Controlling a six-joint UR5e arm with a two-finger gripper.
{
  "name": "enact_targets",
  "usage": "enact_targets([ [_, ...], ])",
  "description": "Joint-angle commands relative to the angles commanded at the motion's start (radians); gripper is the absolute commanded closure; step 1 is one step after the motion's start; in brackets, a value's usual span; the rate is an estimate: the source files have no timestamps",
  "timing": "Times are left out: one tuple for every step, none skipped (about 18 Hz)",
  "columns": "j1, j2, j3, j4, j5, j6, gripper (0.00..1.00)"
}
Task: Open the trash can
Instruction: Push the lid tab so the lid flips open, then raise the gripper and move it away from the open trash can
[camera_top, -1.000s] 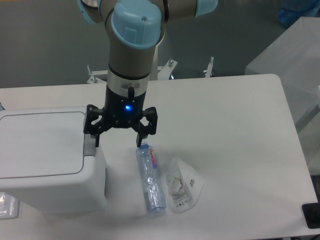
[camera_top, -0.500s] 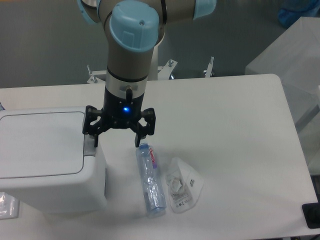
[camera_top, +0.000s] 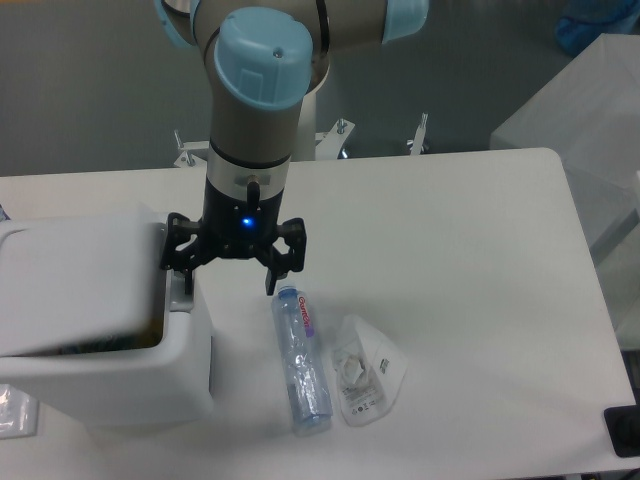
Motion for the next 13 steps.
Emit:
enact_targets([
  [0.000, 0.000, 0.002, 0.000, -0.002, 0.000, 0.00],
  [0.000, 0.002, 0.003, 0.000, -0.003, 0.000, 0.00],
  [0.000, 0.003, 0.009, 0.000, -0.003, 0.002, 0.00],
  [0.002, 0.005, 0.018, 0.002, -0.003, 0.005, 0.00],
  [0.005, 0.003, 0.032, 0.009, -0.002, 0.014, 0.00],
  [0.009, 0.002, 0.043, 0.038, 0.005, 0.015, 0.00],
  [0.014, -0.002, 0.047, 0.081, 0.008, 0.014, 0.00],
  [0.026, -0.002, 0.048, 0.127, 0.009, 0.012, 0.00],
  [0.046, -0.003, 0.045, 0.170, 0.015, 0.015, 0.00],
  [0.066, -0.005, 0.043, 0.196, 0.037, 0.017, 0.00],
  [0.092, -0.009, 0.044, 0.207, 0.067, 0.018, 0.00],
  [0.113, -0.012, 0.048, 0.207, 0.092, 0.024, 0.00],
  [0.127, -0.021, 0.049, 0.207, 0.112, 0.047, 0.00],
])
